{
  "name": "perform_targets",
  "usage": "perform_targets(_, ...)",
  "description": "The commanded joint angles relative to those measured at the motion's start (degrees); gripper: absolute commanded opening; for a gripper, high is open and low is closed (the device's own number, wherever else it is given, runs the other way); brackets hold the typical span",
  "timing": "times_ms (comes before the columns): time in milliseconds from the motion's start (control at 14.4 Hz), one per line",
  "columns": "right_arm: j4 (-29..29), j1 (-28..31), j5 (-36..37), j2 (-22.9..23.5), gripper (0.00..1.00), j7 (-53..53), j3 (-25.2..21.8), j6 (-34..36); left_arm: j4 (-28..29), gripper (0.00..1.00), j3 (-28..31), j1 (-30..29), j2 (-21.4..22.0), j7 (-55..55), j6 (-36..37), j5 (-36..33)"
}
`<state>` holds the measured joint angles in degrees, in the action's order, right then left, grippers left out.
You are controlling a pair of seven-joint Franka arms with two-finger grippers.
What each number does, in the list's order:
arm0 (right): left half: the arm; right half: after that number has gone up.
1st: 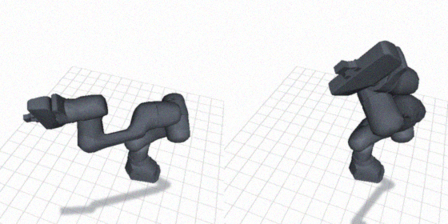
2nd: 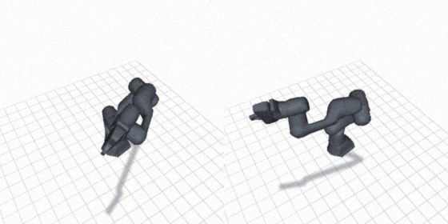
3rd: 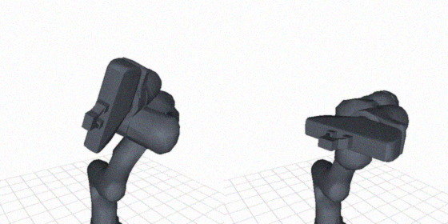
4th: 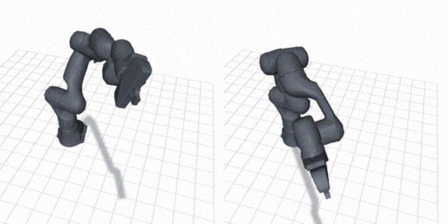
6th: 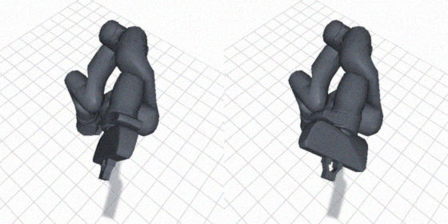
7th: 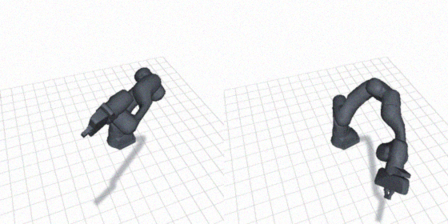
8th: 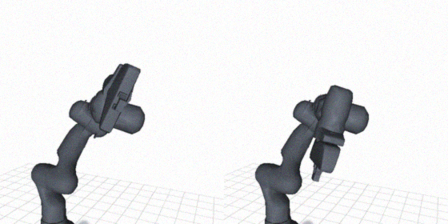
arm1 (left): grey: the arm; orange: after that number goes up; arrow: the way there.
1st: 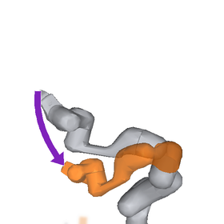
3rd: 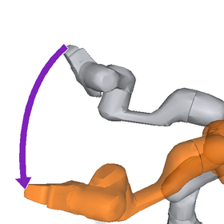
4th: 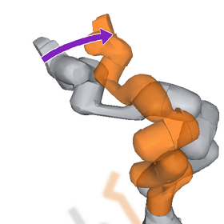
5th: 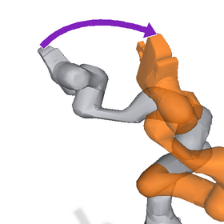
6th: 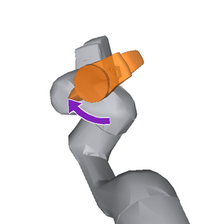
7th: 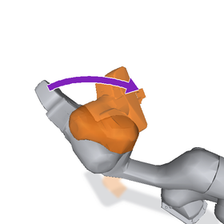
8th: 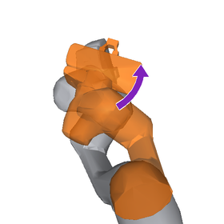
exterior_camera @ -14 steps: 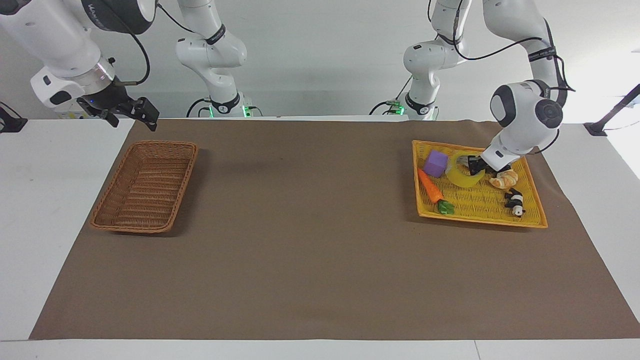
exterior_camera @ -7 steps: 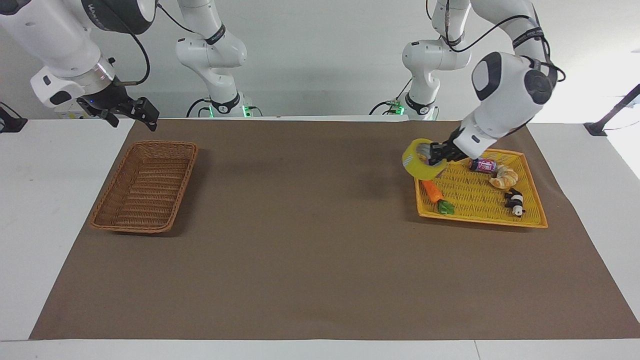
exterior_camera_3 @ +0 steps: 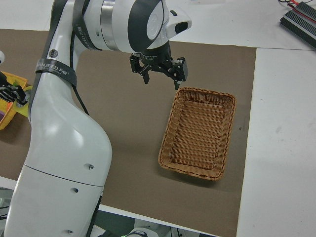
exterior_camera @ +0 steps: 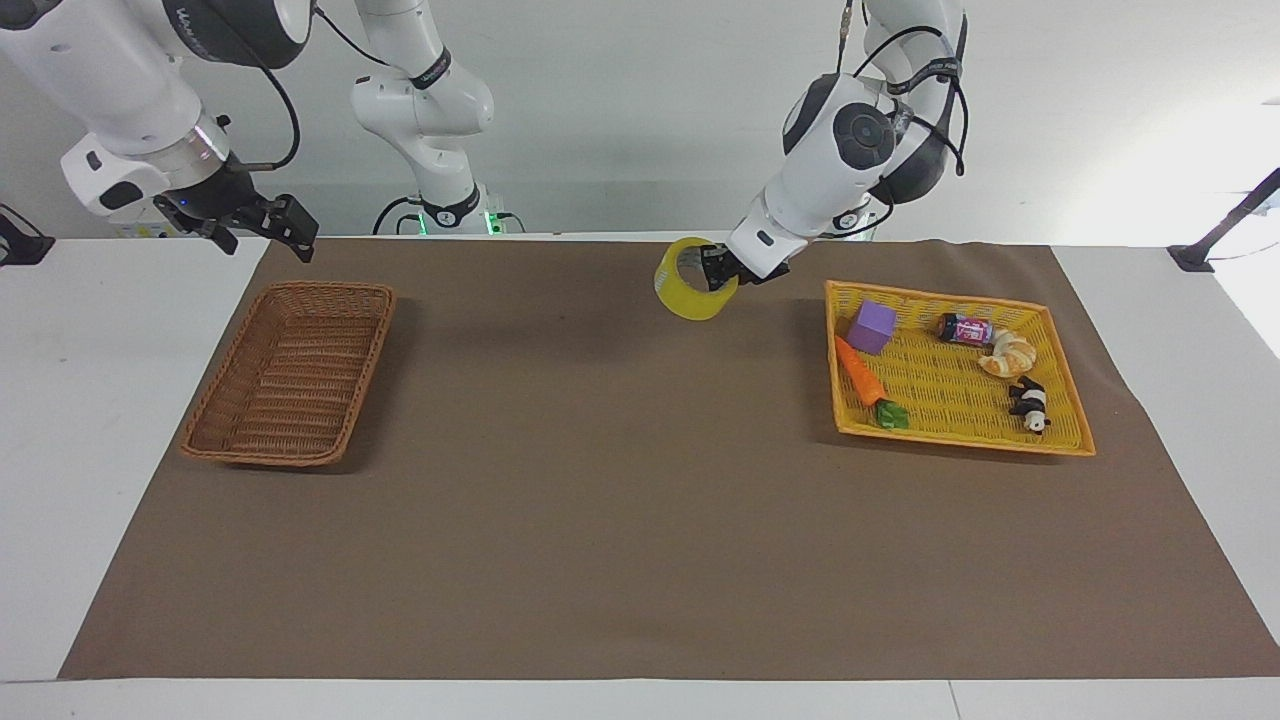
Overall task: Move tape to another basket
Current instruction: 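Lift the tape roll with the left gripper toward the table center, then hold the tape with the left gripper while the right gripper reaches it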
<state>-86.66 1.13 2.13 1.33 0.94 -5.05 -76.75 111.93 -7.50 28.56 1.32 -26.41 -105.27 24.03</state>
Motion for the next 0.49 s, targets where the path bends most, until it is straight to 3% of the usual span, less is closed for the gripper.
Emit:
perform_targets(0, -1.67, 0.71, -0.20, -1.42, 0.99, -1.03, 0.31, -0.60, -2.23, 0.00, 1.08, 1.67, -0.36, -0.66, 0.33, 2.42)
perform_targets(139, -1.93, 0.89, -0.72, -2.38, 0.99, -2.51, 0.39, 0.02, -2.59, 0.00, 1.17, 1.67, -0.53, -0.57, 0.15, 2.60)
perform_targets(208, -2.80, 1.15, -4.38, -2.64, 0.99, -4.26, 0.22, -0.33, -2.59, 0.00, 1.17, 1.32, -0.62, -0.57, 1.02, 2.51)
perform_targets(417, -12.35, 3.26, -23.70, -6.32, 0.99, -5.24, 0.04, -7.86, -2.41, 0.00, 1.26, 1.06, -0.44, -0.48, 2.09, 2.51)
